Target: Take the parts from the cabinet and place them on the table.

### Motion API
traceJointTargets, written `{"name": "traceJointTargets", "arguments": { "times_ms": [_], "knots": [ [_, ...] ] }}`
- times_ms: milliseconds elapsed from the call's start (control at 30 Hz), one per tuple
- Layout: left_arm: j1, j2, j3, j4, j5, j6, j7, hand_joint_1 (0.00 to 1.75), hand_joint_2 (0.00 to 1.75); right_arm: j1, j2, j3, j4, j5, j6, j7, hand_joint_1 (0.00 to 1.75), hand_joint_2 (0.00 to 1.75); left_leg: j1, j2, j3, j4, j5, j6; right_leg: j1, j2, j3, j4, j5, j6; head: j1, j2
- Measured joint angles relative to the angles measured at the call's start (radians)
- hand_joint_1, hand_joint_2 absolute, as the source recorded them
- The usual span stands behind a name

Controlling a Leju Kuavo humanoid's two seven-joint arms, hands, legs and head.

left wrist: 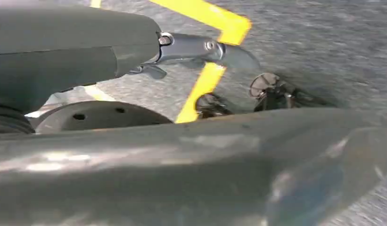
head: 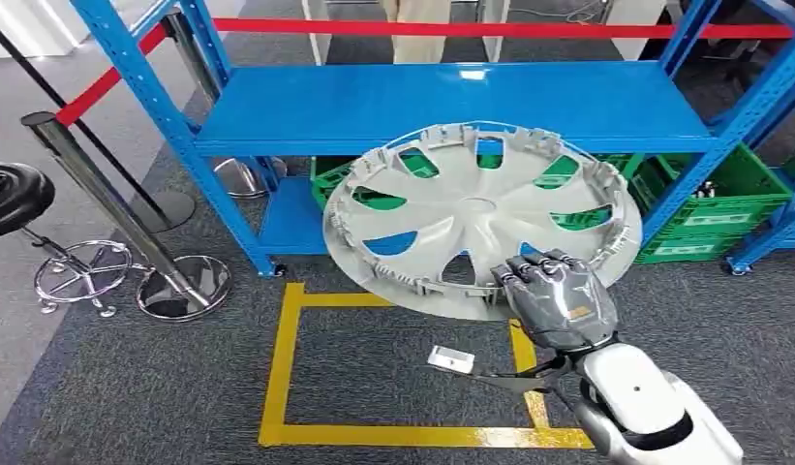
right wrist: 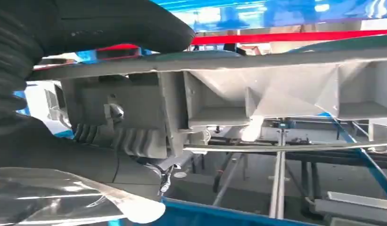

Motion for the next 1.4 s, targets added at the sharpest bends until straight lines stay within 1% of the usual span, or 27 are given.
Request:
{"name": "traceJointTargets", "arguments": {
  "times_ms": [67,100,133,167,233,300,400,433,500,567,600,667,733,767,800,833,867,933,967,1067,1100,1133,1200,1267,1300,1333,1400],
  "knots": [
    [-0.001,0.000,0.004,0.000,0.000,0.000,0.001,0.00,0.00,0.000,0.000,0.000,0.000,0.000,0.000,0.000,1.75,1.75,0.003,0.000,-0.022,0.151,-0.103,-0.009,0.004,-0.001,-0.021,0.005,0.024,-0.002,-0.002,0.000],
    [-0.002,0.000,0.004,0.000,-0.002,0.000,0.001,0.00,0.00,0.000,0.000,0.000,0.000,0.000,0.000,0.000,1.75,1.75,0.004,0.000,-0.025,0.208,-0.109,-0.011,0.005,-0.002,-0.039,0.012,0.036,-0.002,-0.001,0.000],
    [-0.002,0.000,0.004,0.000,-0.006,0.000,0.001,0.00,0.00,0.000,0.000,0.000,0.000,0.000,-0.001,0.000,1.75,1.75,0.004,0.000,-0.016,0.230,-0.087,-0.011,0.006,-0.002,-0.057,0.020,0.043,-0.002,-0.002,0.000],
    [-0.002,0.000,0.004,0.000,-0.009,0.003,0.001,0.00,0.00,0.001,0.000,0.000,0.000,0.000,-0.002,0.001,1.75,1.75,0.004,0.000,0.014,0.210,-0.048,-0.008,0.007,-0.003,-0.079,0.030,0.050,-0.002,-0.002,0.000],
    [-0.003,0.000,0.004,0.000,-0.016,0.005,0.003,0.00,0.00,0.010,0.000,-0.005,-0.006,-0.005,-0.003,0.005,1.75,1.75,0.002,-0.001,0.121,0.065,0.002,0.008,0.010,-0.002,-0.111,0.048,0.062,0.001,-0.003,0.000],
    [-0.004,0.001,0.003,-0.002,-0.023,0.010,0.003,0.00,0.00,0.019,-0.001,-0.011,-0.016,-0.004,-0.003,0.008,1.75,1.75,-0.003,-0.001,0.209,-0.080,-0.045,0.025,0.014,-0.002,-0.124,0.055,0.074,0.009,0.000,0.000],
    [-0.004,0.000,0.000,-0.002,-0.035,0.016,0.003,0.00,0.00,0.039,-0.001,-0.018,-0.036,0.011,-0.004,0.015,1.75,1.75,-0.014,-0.001,0.194,-0.091,-0.027,0.036,0.005,-0.006,-0.136,0.044,0.106,0.032,-0.002,0.000],
    [-0.001,-0.002,-0.002,-0.002,-0.040,0.020,0.003,0.00,0.00,0.049,-0.001,-0.022,-0.046,0.014,-0.004,0.021,1.75,1.75,-0.005,0.002,0.185,-0.114,-0.008,0.043,0.008,-0.006,-0.140,0.045,0.108,0.039,-0.001,0.000],
    [-0.003,-0.005,-0.009,-0.005,-0.051,0.025,0.004,0.00,0.00,0.070,-0.002,-0.033,-0.060,0.020,-0.005,0.031,1.75,1.75,-0.004,0.007,0.165,-0.116,0.019,0.059,0.004,0.008,-0.170,0.103,0.007,0.043,0.004,0.000],
    [-0.003,-0.007,-0.017,-0.006,-0.061,0.024,0.004,0.00,0.00,0.089,-0.002,-0.043,-0.075,0.024,-0.005,0.038,1.75,1.75,-0.005,0.007,0.132,-0.115,0.043,0.059,0.002,0.009,-0.203,0.245,-0.098,0.050,0.006,0.000],
    [-0.002,-0.008,-0.022,-0.006,-0.065,0.024,0.003,0.00,0.00,0.100,-0.002,-0.048,-0.081,0.024,-0.003,0.043,1.75,1.75,-0.005,0.007,0.114,-0.113,0.057,0.057,0.002,0.009,-0.212,0.310,-0.115,0.053,0.008,0.000],
    [-0.002,-0.010,-0.031,-0.006,-0.073,0.027,0.001,0.00,0.00,0.116,-0.003,-0.051,-0.093,0.024,0.000,0.050,1.75,1.75,-0.003,0.007,0.078,-0.105,0.079,0.052,0.000,0.009,-0.184,0.331,-0.055,0.059,0.007,0.000],
    [-0.003,-0.012,-0.036,-0.007,-0.076,0.027,0.000,0.00,0.00,0.124,-0.005,-0.055,-0.101,0.025,0.000,0.052,1.75,1.75,0.001,0.008,0.043,-0.093,0.096,0.043,-0.005,0.008,-0.094,0.223,0.016,0.064,0.007,0.000],
    [-0.003,-0.013,-0.039,-0.008,-0.080,0.027,0.000,0.00,0.00,0.125,-0.006,-0.057,-0.105,0.025,0.002,0.055,1.75,1.75,0.002,0.007,0.026,-0.082,0.107,0.037,-0.011,0.009,-0.017,0.114,0.006,0.071,0.008,0.000],
    [-0.003,-0.011,-0.043,-0.010,-0.082,0.027,0.000,0.00,0.00,0.124,-0.006,-0.056,-0.111,0.025,0.005,0.060,1.75,1.75,-0.003,0.007,0.012,-0.073,0.113,0.029,-0.004,0.010,0.042,0.030,-0.038,0.073,0.010,0.000],
    [-0.001,-0.012,-0.047,-0.010,-0.083,0.027,-0.002,0.00,0.00,0.128,-0.006,-0.056,-0.117,0.025,0.006,0.067,1.75,1.75,-0.003,0.007,0.011,-0.071,0.124,0.025,-0.003,0.015,0.043,0.019,-0.045,0.049,0.003,0.000],
    [-0.001,-0.012,-0.051,-0.011,-0.085,0.025,-0.008,0.00,0.00,0.128,-0.008,-0.056,-0.118,0.025,0.007,0.073,1.75,1.75,-0.003,0.006,0.011,-0.072,0.136,0.022,-0.002,0.017,0.021,0.020,-0.039,0.047,0.007,0.000],
    [0.002,-0.008,-0.058,-0.012,-0.092,0.022,-0.013,0.00,0.00,0.124,-0.008,-0.055,-0.121,0.026,0.010,0.078,1.75,1.75,-0.001,0.004,0.004,-0.079,0.158,0.010,-0.001,0.014,0.002,0.027,-0.024,0.025,0.009,0.000],
    [0.002,-0.007,-0.061,-0.012,-0.095,0.022,-0.016,0.00,0.00,0.117,-0.008,-0.055,-0.122,0.027,0.012,0.077,1.75,1.75,0.002,0.004,-0.005,-0.070,0.131,0.004,-0.005,0.008,-0.008,0.028,-0.013,0.014,0.009,0.000],
    [0.003,-0.003,-0.078,-0.014,-0.115,0.024,-0.026,0.00,0.00,0.103,-0.008,-0.054,-0.122,0.027,0.022,0.077,1.75,1.75,0.002,0.004,-0.034,0.113,-0.068,-0.010,-0.001,0.008,-0.039,0.031,0.026,-0.001,0.002,0.000],
    [0.002,-0.002,-0.084,-0.014,-0.121,0.021,-0.029,0.00,0.00,0.099,-0.008,-0.054,-0.122,0.027,0.022,0.078,1.75,1.75,0.002,0.004,-0.042,0.190,-0.102,-0.010,0.002,0.007,-0.057,0.034,0.038,-0.002,0.001,0.000],
    [0.002,-0.002,-0.090,-0.014,-0.126,0.021,-0.029,0.00,0.00,0.097,-0.008,-0.053,-0.122,0.027,0.022,0.081,1.75,1.75,0.002,0.004,-0.041,0.232,-0.105,-0.009,0.004,0.006,-0.071,0.037,0.047,-0.003,0.002,0.000],
    [0.003,-0.002,-0.100,-0.015,-0.134,0.022,-0.028,0.00,0.00,0.094,-0.008,-0.053,-0.122,0.027,0.021,0.082,1.75,1.75,0.001,0.004,0.005,0.217,-0.055,-0.001,0.010,0.005,-0.107,0.044,0.067,-0.003,0.001,0.000],
    [0.002,0.000,-0.108,-0.016,-0.135,0.024,-0.027,0.00,0.00,0.093,-0.008,-0.053,-0.122,0.027,0.021,0.082,1.75,1.75,-0.005,0.003,0.126,0.057,0.003,0.023,0.018,0.006,-0.135,0.047,0.085,-0.002,0.001,0.000],
    [0.001,0.002,-0.111,-0.016,-0.136,0.026,-0.027,0.00,0.00,0.093,-0.008,-0.053,-0.122,0.027,0.021,0.082,1.75,1.75,-0.011,0.003,0.173,-0.024,-0.020,0.039,0.016,0.005,-0.140,0.047,0.092,-0.001,0.003,0.000],
    [-0.001,0.005,-0.115,-0.018,-0.138,0.027,-0.026,0.00,0.00,0.088,-0.008,-0.053,-0.122,0.027,0.021,0.082,1.75,1.75,-0.013,0.002,0.213,-0.090,-0.044,0.046,0.019,0.003,-0.148,0.046,0.100,0.006,0.005,0.000],
    [-0.001,0.004,-0.121,-0.018,-0.145,0.025,-0.025,0.00,0.00,0.082,-0.008,-0.051,-0.122,0.027,0.021,0.084,1.75,1.75,-0.025,0.002,0.212,-0.113,-0.034,0.041,0.006,0.001,-0.151,0.038,0.124,0.023,0.003,0.000]
  ]
}}
